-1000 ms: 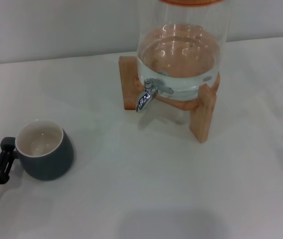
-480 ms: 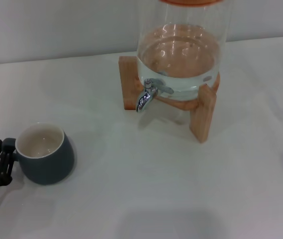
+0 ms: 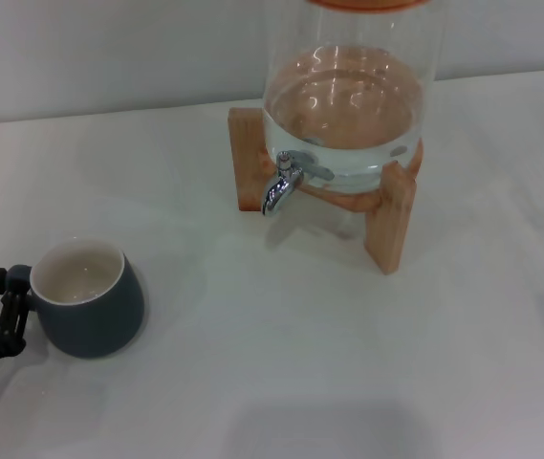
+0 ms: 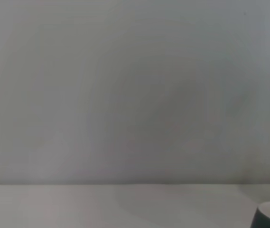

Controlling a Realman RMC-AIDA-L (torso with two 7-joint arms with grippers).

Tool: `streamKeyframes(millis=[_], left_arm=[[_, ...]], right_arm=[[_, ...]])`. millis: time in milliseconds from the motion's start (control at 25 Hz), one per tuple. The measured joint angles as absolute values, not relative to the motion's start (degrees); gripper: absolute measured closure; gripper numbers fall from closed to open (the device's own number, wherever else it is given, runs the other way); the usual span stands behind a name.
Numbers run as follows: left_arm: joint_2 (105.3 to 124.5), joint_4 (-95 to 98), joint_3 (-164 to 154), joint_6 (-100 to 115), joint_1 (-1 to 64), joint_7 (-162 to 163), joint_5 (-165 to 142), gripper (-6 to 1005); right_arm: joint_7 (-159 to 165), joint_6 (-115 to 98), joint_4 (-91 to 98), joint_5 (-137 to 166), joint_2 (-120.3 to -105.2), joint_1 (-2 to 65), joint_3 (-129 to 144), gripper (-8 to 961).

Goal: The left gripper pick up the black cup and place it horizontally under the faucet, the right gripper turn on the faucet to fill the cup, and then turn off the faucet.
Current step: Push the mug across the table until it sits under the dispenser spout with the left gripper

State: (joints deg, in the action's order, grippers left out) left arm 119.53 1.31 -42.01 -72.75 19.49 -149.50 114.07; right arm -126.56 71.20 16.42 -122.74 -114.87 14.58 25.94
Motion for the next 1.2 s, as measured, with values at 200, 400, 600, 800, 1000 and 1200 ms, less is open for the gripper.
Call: streamKeyframes(millis=[200, 400, 600, 800, 1000, 1200], left_arm=[[119.53, 1.42, -42.01, -72.78, 20.5, -149.5, 114.07, 809], [119.53, 1.34, -42.01, -72.83, 21.71, -149.5, 114.08, 810], [119.61, 1.24, -42.08, -72.86, 22.8, -149.5, 113.94, 810], [119.71, 1.09, -42.11, -72.68, 24.09, -149.5, 113.65, 809], [119.71, 0.44, -42.08, -72.31, 25.62, -149.5, 113.62, 809], [119.7, 0.42, -42.07, -71.33, 27.04, -149.17, 113.64, 809]], right_arm=[[-126.56, 71.19, 16.37, -122.71, -114.87, 14.58, 26.04, 144], [-126.56, 71.19, 16.01, -122.69, -114.87, 14.59, 25.97, 144], [-126.71, 71.43, 15.73, -122.69, -114.87, 14.59, 25.92, 144], [-126.79, 71.49, 15.65, -122.69, -114.87, 14.66, 25.92, 144], [-126.85, 71.54, 15.43, -122.7, -114.87, 14.69, 25.96, 144], [-126.95, 71.64, 14.96, -122.7, -114.87, 14.84, 26.01, 144]])
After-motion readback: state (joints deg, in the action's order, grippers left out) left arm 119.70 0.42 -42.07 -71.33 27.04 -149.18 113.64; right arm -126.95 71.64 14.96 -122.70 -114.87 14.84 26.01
